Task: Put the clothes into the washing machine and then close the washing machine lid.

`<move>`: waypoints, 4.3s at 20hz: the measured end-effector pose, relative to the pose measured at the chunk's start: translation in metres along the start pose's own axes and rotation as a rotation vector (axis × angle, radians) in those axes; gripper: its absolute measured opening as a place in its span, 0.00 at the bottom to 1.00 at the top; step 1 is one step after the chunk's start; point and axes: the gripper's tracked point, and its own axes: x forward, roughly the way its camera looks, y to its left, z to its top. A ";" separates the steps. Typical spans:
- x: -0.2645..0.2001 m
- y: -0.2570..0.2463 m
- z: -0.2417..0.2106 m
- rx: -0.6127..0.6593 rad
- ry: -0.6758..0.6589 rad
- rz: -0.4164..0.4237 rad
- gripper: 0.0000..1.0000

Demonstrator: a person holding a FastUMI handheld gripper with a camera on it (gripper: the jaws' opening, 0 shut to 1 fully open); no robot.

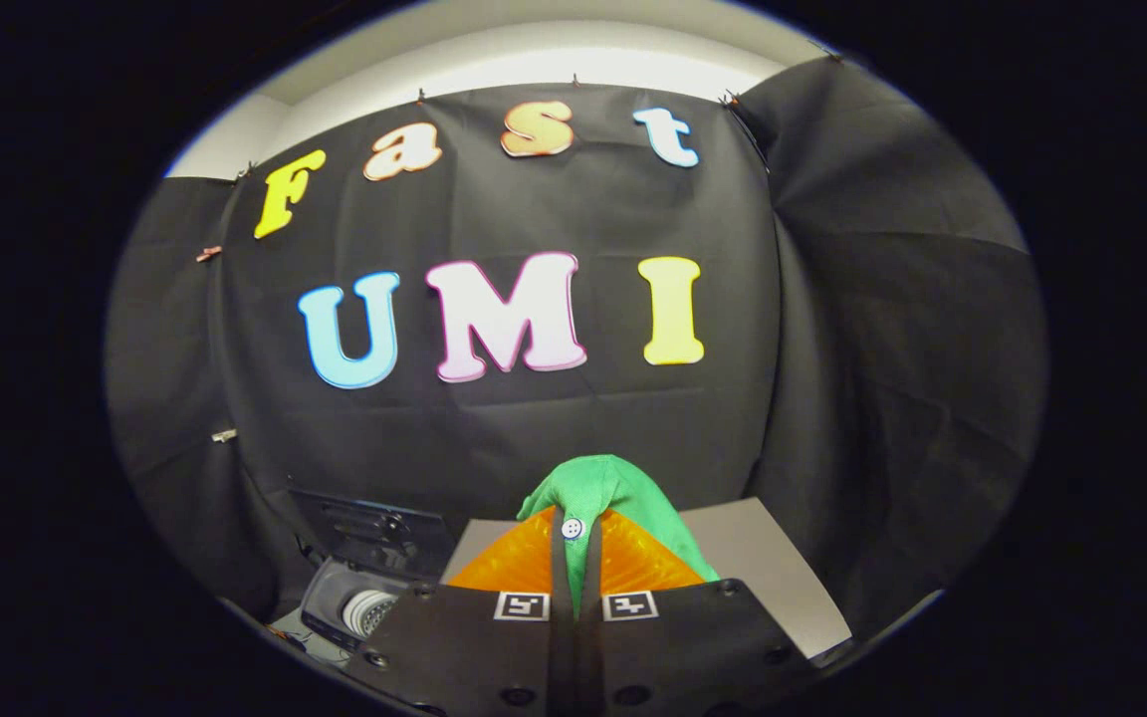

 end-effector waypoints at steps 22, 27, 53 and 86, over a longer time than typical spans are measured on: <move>0.035 0.322 -0.089 -0.066 0.109 0.590 0.05; 0.067 0.347 -0.159 -0.149 0.223 0.611 0.05; 0.135 0.342 -0.310 -0.237 0.596 0.582 0.99; 0.245 0.250 -0.182 -0.006 0.038 0.077 0.99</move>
